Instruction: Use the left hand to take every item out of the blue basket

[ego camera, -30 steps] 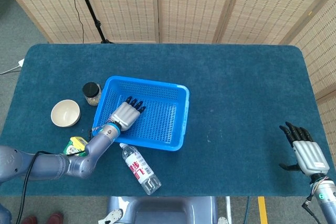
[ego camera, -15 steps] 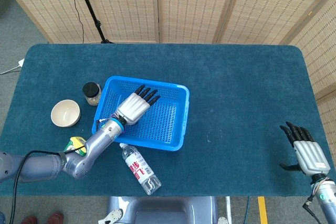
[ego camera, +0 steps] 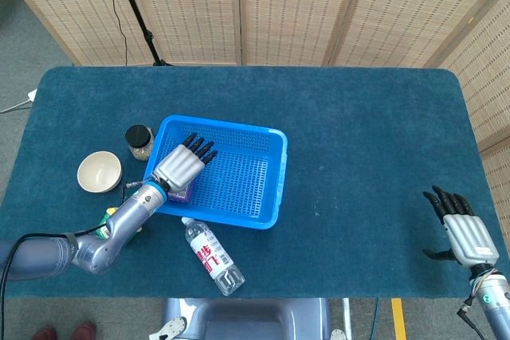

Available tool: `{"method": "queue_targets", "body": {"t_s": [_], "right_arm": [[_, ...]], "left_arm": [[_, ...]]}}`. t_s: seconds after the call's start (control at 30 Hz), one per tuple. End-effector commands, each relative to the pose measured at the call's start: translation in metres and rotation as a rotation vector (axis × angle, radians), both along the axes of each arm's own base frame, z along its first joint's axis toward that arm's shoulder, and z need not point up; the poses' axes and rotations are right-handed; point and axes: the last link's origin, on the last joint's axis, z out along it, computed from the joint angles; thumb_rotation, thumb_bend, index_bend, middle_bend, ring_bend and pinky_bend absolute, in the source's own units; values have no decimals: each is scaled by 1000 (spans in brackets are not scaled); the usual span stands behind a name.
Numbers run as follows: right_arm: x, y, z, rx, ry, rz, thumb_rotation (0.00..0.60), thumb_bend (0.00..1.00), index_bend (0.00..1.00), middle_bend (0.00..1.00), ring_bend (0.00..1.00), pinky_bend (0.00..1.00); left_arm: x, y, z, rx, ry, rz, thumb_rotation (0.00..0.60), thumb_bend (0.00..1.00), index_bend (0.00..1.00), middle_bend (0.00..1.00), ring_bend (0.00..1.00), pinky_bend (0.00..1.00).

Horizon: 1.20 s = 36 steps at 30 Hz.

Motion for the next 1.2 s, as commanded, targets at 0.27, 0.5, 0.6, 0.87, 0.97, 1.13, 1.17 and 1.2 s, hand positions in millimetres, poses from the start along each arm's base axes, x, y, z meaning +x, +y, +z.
{"method": "queue_targets", "body": {"t_s": [0.27,0.5,0.6,0.87,0.97,1.13,1.17,1.2], "right_arm": [[-2,-2,1,-4,0,-10,600,0,0,0,0,0],[-3,-3,2,-11,-3,-14,600,0,0,0,0,0],[-3,-4,3,-12,-4,-15,600,0,0,0,0,0],[-4,-3,3,-12,-6,-15,600,0,0,0,0,0],[-3,-3,3,-12,-6,-12,600,0,0,0,0,0],[-1,-2,3,-9,-7,-5,600,0,0,0,0,0],[-1,-2,3,-8,-7,-4,600,0,0,0,0,0],[-1,-2,3,-8,-7,-3,600,0,0,0,0,0]], "left_arm": [[-7,5,-20,-6,35,9,600,124,0,0,0,0],[14,10,-35,0,-11,-13,600,125,0,0,0,0],[31,13,-40,13,-64,-38,600,124,0,0,0,0],[69,18,-34,52,-208,-88,600,125,0,0,0,1],[68,15,-21,46,-228,-77,600,124,0,0,0,12],[47,2,-2,-9,-187,-12,600,125,0,0,0,14],[43,-1,-1,-23,-178,3,600,125,0,0,0,14],[39,-5,0,-39,-168,19,600,125,0,0,0,14]]}}
